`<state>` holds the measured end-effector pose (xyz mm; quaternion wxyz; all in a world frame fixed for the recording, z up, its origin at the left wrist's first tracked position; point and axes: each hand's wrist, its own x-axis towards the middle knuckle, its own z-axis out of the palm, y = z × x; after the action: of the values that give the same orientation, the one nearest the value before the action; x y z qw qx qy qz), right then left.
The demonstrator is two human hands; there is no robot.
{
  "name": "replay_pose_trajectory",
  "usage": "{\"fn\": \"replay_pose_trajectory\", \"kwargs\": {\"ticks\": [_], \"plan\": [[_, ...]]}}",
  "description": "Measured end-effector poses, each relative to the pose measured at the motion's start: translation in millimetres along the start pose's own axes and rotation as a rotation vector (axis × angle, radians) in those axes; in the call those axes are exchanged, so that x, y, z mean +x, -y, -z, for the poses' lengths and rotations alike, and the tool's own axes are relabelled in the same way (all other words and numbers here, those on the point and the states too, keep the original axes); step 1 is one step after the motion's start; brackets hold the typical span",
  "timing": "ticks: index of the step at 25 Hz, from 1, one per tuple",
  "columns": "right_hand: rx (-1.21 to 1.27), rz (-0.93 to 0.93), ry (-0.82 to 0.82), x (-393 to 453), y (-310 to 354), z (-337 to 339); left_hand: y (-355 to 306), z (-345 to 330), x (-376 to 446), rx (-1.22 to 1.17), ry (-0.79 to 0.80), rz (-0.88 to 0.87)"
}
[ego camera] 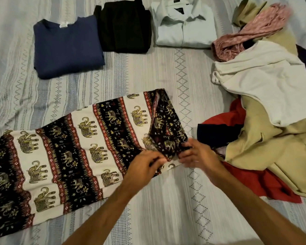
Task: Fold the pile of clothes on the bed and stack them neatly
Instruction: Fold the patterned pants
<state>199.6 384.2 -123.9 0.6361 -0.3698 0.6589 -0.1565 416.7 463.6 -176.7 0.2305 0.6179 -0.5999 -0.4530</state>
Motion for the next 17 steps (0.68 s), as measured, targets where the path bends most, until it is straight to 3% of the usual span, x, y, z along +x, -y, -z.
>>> {"fn": "replay_pose_trajectory", "kwargs": {"ticks": [2,9,12,14,17], "plan": [[0.188,-0.160,0.090,3.4,4.6,-13.0,-0.3,-13.5,-2.5,0.215,-0.035,-0.027],[-0.113,0.024,-0.182,31.0,-16.9,-22.3,13.4,-18.7,-37.6,0.387,-0.065,-0.089],[-0.029,0.132,-0.302,31.2,-18.4,-11.7,41.4,3.8,-52.2,0.532,-0.110,0.003],[0.007,0.198,-0.351,28.0,-19.1,-4.7,58.5,18.0,-61.5,0.657,-0.119,-0.031],[0.222,0.048,-0.286,27.5,-9.2,-0.1,74.7,25.0,-77.9,0.795,-0.126,-0.201]]}}
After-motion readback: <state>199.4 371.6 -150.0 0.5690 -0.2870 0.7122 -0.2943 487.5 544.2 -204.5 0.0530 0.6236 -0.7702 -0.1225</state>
